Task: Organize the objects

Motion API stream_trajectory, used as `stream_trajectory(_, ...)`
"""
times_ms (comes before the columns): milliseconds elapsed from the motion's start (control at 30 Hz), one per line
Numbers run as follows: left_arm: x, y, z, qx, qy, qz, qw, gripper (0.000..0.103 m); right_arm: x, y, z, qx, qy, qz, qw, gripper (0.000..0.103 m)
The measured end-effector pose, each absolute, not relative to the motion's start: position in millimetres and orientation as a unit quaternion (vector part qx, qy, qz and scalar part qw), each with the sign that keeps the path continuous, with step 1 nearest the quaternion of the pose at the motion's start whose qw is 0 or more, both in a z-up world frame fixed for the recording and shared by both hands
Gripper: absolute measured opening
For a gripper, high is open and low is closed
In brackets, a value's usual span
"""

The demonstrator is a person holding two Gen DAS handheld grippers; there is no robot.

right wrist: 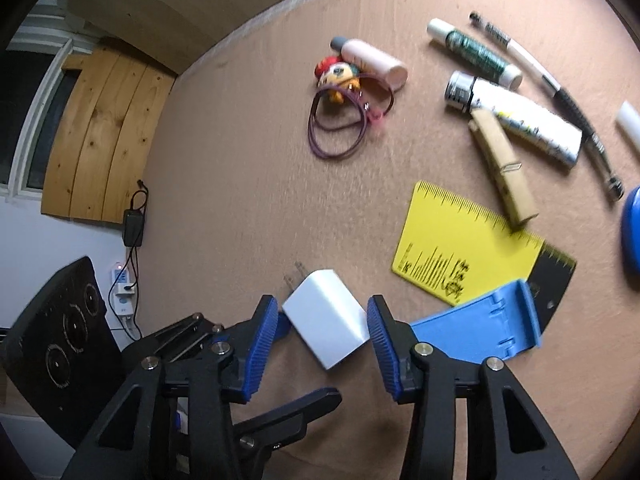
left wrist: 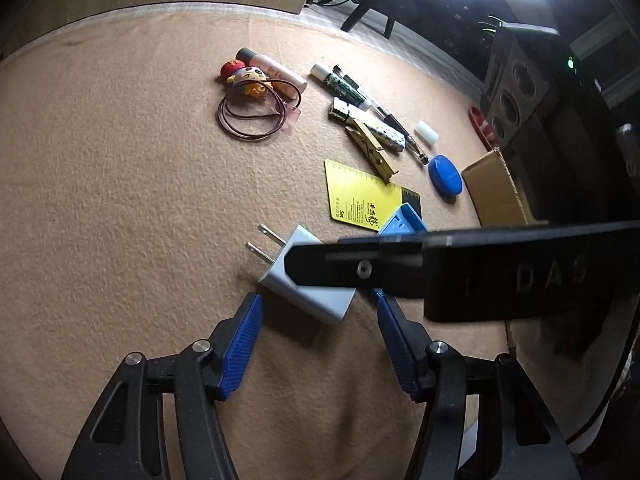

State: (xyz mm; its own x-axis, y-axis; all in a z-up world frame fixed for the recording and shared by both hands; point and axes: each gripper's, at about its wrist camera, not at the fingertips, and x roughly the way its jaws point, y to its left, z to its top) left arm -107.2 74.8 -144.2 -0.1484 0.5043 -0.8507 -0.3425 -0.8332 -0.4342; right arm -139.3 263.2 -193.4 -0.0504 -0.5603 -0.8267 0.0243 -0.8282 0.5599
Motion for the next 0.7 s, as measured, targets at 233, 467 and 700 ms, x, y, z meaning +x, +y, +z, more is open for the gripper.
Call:
stream_trajectory(233, -107, 71, -147, -0.590, -0.066, 0.755, 0.278, 0.050, -130, 257, -204, 0.667, -0.213, -0.680, 0.217, 0.033)
stream_trajectory(467, -103, 79, -140, -0.584, -0.059, 0.759, 0.282, 0.047, -116, 258, -199, 0.660, -0.219, -0.687, 0.210, 0.032)
stream_trajectory(700, -88, 112, -115, -0.559, -0.038, 0.768, 0.310, 0.046, -99, 282, -171, 0.633, -0.229, -0.714, 0.192, 0.032)
